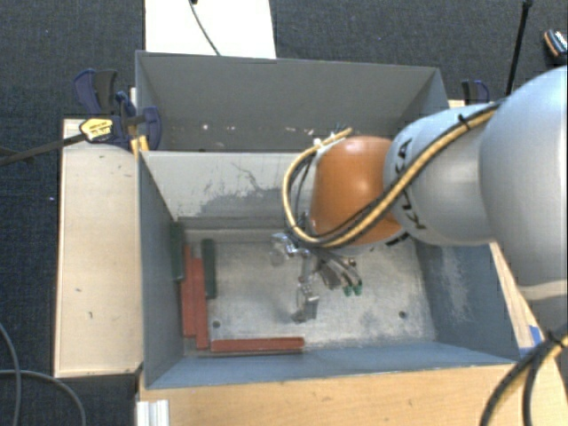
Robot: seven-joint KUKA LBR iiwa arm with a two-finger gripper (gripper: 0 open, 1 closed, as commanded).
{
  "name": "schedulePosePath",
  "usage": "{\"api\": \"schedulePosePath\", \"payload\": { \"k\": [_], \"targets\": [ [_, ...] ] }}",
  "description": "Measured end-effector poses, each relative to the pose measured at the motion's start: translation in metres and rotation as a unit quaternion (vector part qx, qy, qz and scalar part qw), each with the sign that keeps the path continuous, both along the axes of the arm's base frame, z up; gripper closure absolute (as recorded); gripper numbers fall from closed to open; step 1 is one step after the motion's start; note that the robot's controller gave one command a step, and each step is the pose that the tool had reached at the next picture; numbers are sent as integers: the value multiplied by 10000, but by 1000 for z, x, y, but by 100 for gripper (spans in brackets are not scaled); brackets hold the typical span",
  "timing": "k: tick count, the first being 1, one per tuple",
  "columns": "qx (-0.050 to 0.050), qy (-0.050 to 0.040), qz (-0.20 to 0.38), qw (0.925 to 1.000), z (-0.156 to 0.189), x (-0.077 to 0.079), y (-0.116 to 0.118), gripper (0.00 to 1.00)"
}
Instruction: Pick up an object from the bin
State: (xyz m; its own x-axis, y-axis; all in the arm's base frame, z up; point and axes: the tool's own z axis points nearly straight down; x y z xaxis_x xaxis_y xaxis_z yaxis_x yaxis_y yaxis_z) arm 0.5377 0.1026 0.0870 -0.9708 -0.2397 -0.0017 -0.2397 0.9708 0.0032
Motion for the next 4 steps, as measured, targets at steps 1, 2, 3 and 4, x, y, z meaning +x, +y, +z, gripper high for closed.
{"api": "schedulePosePath", "payload": {
  "k": [1,2,3,4],
  "targets": [
    [19,-40,-322,9995,28,56,95,0],
    [-17,5,-2311,9729,14,39,41,0],
    [-15,2,-2288,9735,14,39,42,100],
    [-16,2,-2281,9736,14,39,42,0]
  ]
}}
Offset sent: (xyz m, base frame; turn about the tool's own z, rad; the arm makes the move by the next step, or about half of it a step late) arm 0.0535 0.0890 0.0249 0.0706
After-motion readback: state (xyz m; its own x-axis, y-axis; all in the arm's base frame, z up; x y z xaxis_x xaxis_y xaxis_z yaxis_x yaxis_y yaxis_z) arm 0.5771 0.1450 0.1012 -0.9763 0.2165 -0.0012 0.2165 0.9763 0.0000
